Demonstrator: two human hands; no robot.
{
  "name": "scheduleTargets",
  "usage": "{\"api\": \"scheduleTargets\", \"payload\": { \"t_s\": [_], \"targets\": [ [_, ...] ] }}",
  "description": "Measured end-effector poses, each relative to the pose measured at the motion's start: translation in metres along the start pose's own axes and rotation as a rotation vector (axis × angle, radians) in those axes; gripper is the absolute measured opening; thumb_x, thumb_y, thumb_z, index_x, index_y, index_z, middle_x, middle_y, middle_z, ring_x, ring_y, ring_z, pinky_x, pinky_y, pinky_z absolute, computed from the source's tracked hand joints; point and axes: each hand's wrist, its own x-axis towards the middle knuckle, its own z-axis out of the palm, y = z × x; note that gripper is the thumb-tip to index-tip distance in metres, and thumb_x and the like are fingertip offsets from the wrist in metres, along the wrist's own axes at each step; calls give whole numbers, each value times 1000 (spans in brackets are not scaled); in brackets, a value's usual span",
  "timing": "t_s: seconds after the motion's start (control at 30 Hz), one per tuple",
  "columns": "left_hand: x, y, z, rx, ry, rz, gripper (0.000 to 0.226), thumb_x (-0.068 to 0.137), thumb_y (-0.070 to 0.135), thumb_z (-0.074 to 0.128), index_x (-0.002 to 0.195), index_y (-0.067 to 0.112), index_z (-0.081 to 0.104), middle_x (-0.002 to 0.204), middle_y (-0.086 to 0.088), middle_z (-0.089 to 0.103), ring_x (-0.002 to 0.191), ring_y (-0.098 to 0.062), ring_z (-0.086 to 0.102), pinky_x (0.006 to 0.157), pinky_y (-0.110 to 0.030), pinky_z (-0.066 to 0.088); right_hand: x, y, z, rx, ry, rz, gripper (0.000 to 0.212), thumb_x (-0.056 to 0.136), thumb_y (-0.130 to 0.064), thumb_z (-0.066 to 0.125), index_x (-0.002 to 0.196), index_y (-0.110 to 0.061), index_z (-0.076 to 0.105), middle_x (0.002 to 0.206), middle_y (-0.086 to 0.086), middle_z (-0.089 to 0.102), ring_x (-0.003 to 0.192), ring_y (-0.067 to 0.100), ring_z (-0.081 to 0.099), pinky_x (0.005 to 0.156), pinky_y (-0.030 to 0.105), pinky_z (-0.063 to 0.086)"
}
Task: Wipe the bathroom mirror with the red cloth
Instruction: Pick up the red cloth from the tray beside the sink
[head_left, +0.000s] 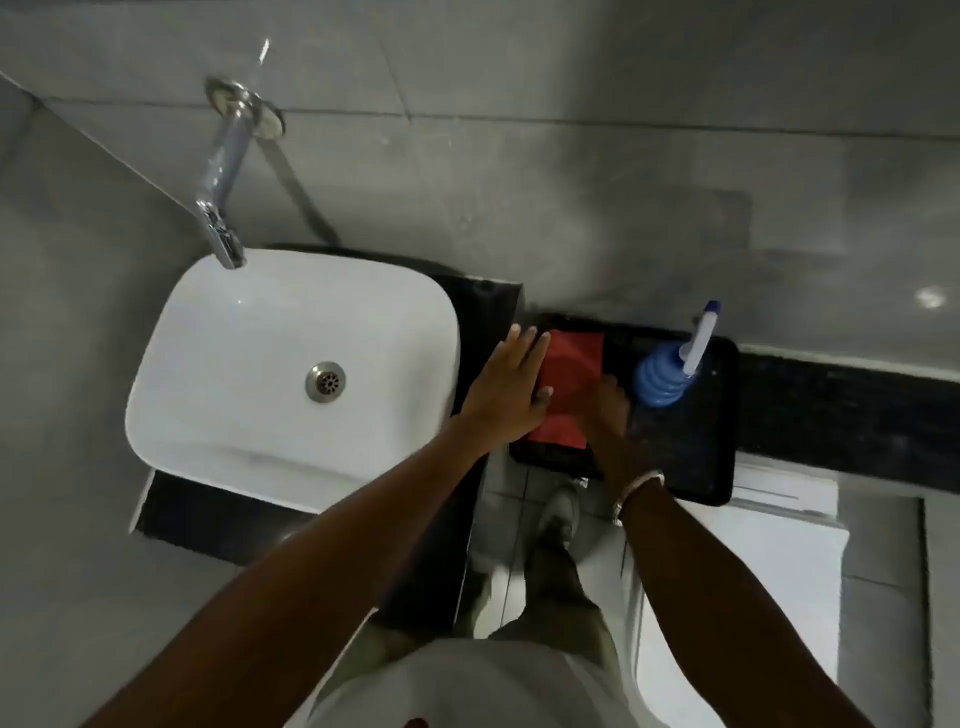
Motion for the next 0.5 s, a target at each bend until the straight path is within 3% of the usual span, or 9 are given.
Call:
{"api": "scheduleTargets", "payload": {
  "t_s": [0.1,0.2,0.3,0.37,0.43,0.5],
  "targets": [
    [5,-5,17,56,-19,-21,76,106,33,48,166,6,9,175,-16,6,163,-34,-5,133,-46,6,16,-4,19,-14,192,112,56,107,-22,46,156,-3,27,163,20,30,153,36,29,125,46,27],
    [1,-11,30,97,29,48,74,105,30,48,165,5,14,174,-17,9,163,-35,-1,133,-44,3,28,-10,38,6,250,129,47,110,-23,38,151,-2,33,159,21,37,147,37,38,121,44,31],
    [2,-15,35,55,97,90,70,104,27,48,164,4,20,173,-17,15,163,-36,4,133,-43,4,44,-12,38,160,169,126,76,95,-42,68,148,-1,33,153,20,48,141,36,50,116,44,42],
    [6,-16,35,36,104,86,68,105,27,48,163,3,22,173,-17,17,163,-36,5,134,-43,6,53,-10,34,250,82,131,88,87,-44,77,150,0,33,150,20,50,138,37,53,109,44,48],
    [13,-19,33,-19,96,60,66,107,28,47,164,4,22,174,-15,16,163,-33,3,134,-43,10,59,-11,28,394,-7,122,66,92,-27,73,146,0,45,142,21,59,131,37,60,100,42,55],
    [14,-17,27,-154,71,2,65,109,29,48,164,6,22,175,-11,15,164,-28,-2,133,-43,16,57,-13,20,590,-58,117,43,92,-7,65,135,1,60,130,24,67,122,40,66,100,48,58]
  ]
}}
